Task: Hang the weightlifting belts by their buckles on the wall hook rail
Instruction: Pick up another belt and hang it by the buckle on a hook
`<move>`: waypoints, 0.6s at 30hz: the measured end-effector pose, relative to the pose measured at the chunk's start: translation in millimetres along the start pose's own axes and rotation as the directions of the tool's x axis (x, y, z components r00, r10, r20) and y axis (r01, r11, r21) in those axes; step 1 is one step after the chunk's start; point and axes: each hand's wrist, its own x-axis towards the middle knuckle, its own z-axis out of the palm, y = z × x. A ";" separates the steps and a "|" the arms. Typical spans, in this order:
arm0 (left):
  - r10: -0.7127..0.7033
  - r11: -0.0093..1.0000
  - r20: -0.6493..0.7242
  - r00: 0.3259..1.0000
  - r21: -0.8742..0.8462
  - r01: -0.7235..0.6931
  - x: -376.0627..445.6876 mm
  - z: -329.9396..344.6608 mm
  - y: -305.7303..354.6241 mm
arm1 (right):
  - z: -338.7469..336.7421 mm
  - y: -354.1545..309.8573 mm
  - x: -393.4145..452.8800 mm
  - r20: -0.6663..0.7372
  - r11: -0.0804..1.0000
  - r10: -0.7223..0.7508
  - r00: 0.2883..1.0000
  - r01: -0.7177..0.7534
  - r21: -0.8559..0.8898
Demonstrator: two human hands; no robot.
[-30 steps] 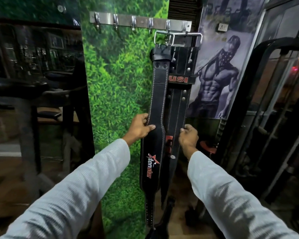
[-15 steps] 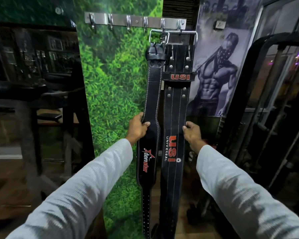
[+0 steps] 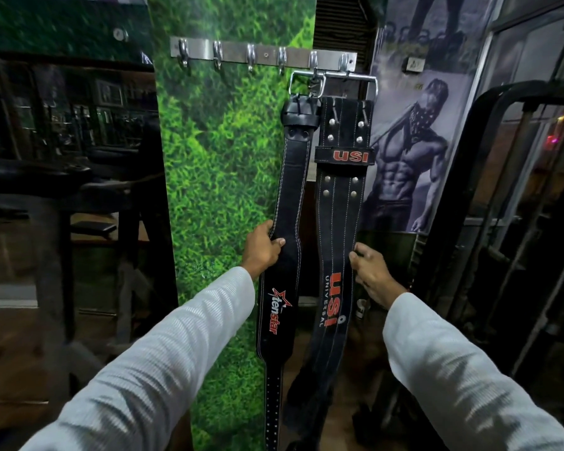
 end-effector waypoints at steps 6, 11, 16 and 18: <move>0.031 0.999 -0.030 0.999 0.019 -0.030 -3.6 1.9 9.2 | -5.9 4.2 5.1 0.052 0.996 0.022 0.998 -0.026 0.089; 0.015 1.000 -0.032 0.999 -0.012 -0.016 -4.5 3.8 11.1 | 7.1 1.5 4.6 0.146 0.980 0.073 0.987 -0.098 0.175; -0.014 0.996 -0.021 1.000 -0.090 0.012 -8.5 9.0 12.2 | -5.2 9.0 7.5 0.261 0.957 0.081 0.962 -0.148 0.248; 0.010 0.995 0.038 0.999 -0.101 -0.006 -13.6 14.7 18.1 | 0.4 9.9 8.8 0.222 0.977 0.093 0.971 -0.132 0.170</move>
